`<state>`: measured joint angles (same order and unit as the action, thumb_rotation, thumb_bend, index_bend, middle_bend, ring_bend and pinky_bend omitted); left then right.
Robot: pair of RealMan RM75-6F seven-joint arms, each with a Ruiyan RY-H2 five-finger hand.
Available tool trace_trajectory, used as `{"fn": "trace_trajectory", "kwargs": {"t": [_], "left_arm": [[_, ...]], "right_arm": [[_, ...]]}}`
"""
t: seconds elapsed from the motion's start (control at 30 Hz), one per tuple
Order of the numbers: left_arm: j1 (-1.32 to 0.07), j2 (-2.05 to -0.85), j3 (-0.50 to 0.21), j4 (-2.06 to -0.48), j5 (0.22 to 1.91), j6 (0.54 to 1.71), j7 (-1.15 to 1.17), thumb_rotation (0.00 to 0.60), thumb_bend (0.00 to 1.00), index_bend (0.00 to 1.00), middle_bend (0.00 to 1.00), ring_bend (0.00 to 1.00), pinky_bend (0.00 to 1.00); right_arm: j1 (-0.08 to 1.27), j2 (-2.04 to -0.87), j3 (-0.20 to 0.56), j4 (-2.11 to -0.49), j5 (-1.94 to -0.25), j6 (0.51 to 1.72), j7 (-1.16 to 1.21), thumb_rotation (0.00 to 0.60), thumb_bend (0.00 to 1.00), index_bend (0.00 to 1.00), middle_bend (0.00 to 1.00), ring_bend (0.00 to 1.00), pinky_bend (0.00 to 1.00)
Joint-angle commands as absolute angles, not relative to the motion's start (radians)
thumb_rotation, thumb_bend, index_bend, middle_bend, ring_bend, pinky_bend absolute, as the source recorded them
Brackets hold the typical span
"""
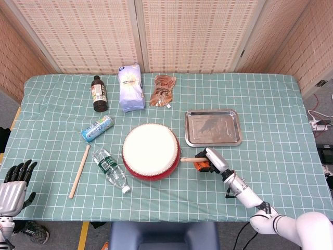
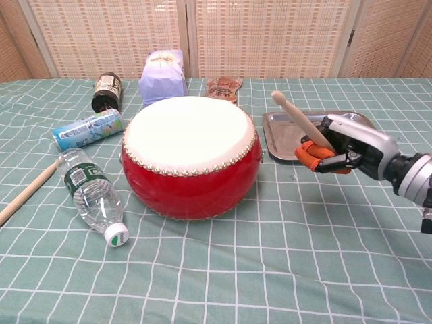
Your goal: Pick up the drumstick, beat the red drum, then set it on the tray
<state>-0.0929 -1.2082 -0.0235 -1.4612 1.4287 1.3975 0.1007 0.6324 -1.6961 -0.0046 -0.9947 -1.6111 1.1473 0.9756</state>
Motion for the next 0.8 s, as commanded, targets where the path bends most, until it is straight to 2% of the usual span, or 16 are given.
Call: {"fn": "trace_trajectory", "kwargs": {"t": [0.03,0.17,0.37,0.53,0.8], "left_arm": [[-0.094,-1.209,-0.024,-1.460,1.432,1.400,0.098,0.600,0.27,0.00,0.00,0.00,0.02],[-0.094,-1.207,-0.023,-1.460,1.438,1.406,0.094,0.600,0.27,0.00,0.00,0.00,0.02],[-0.089,-1.203,-0.021,-1.466,1.450,1.421,0.088,0.600,0.27,0.00,0.00,0.00,0.02],[-0.082,-1.201,-0.022,-1.473,1.448,1.433,0.085,0.600,0.27,0.00,0.00,0.00,0.02],[-0.075,-1.197,-0.019,-1.475,1.450,1.441,0.083,0.600,0.27,0.00,0.00,0.00,0.02]], "right_arm": [[0.660,-1.485,0.040,-1.273,-1.547,1.065,0.645,0.600,1.00,1.00,1.00,1.00,1.00],[0.682,-1.363,0.100,-1.442,-1.453,1.003,0.439,0.600,1.00,1.00,1.00,1.00,1.00],[0.751,-1.276,0.183,-1.536,-1.301,0.896,0.203,0.600,1.00,1.00,1.00,1.00,1.00],[0.822,-1.283,0.228,-1.537,-1.156,0.821,0.021,0.600,1.00,1.00,1.00,1.00,1.00],[0.919,-1.386,0.246,-1.450,-0.975,0.755,-0.142,0.600,1.00,1.00,1.00,1.00,1.00]]}}
